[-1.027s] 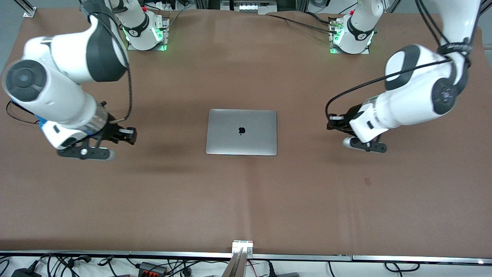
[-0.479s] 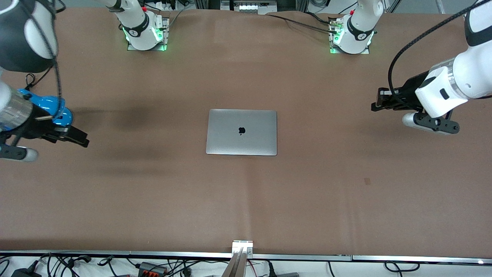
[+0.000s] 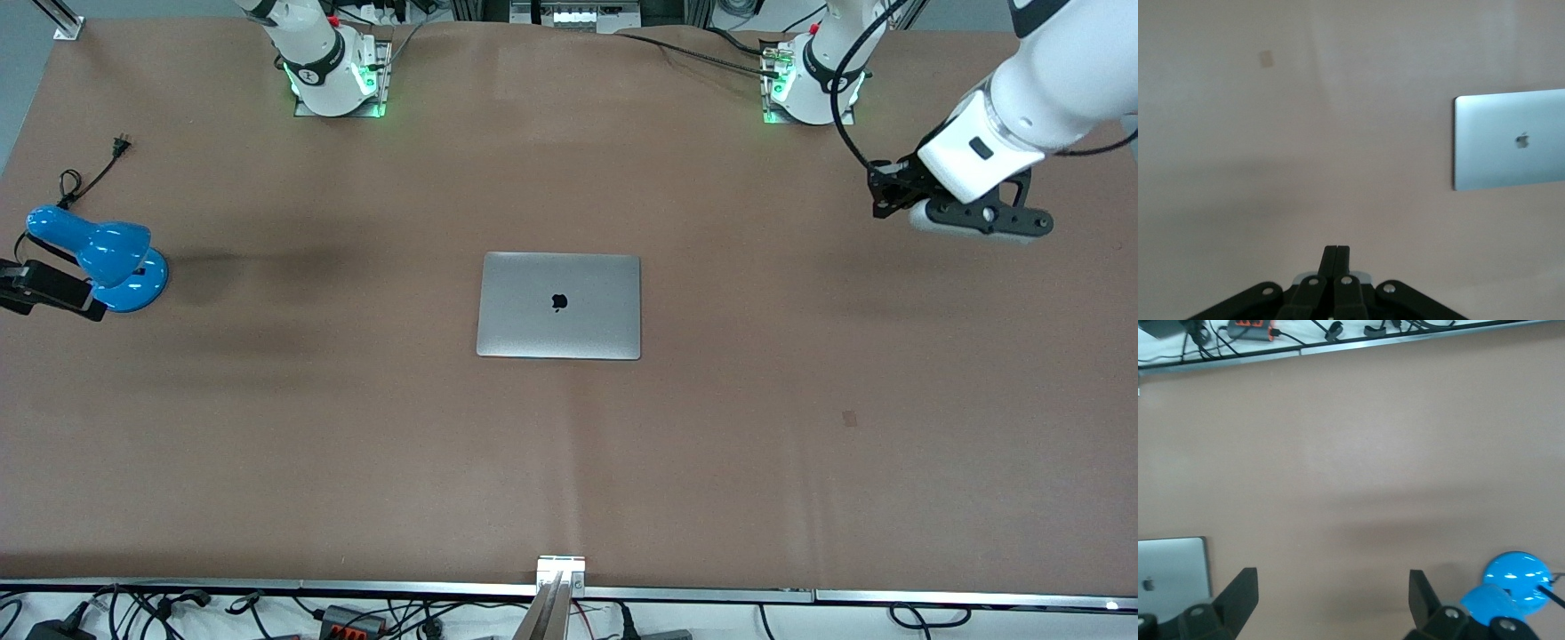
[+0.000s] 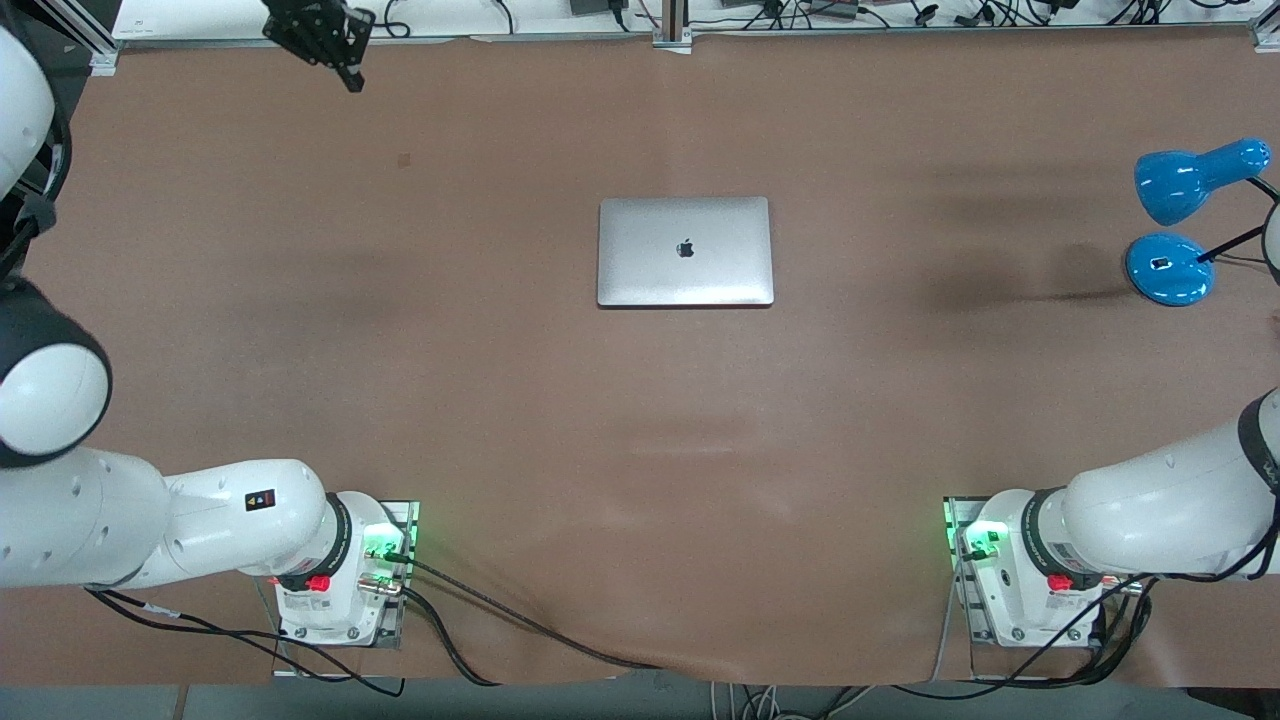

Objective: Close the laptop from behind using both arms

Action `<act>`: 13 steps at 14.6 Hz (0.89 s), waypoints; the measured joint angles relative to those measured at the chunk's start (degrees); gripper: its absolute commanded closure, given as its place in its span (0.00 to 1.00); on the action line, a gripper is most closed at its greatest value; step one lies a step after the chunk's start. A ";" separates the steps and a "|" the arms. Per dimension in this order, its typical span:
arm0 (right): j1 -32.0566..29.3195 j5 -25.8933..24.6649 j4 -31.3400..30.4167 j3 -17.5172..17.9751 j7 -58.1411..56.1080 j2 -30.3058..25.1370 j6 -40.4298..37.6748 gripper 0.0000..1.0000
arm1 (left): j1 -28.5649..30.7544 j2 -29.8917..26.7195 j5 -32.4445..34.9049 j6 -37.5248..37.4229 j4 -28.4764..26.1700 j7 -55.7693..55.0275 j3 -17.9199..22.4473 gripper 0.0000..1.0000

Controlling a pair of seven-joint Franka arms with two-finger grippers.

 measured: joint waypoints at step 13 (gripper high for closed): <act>-1.15 -5.23 -21.40 4.19 0.30 -16.10 1.34 0.00 | -6.68 -0.95 1.10 2.72 -3.67 -11.62 5.35 0.00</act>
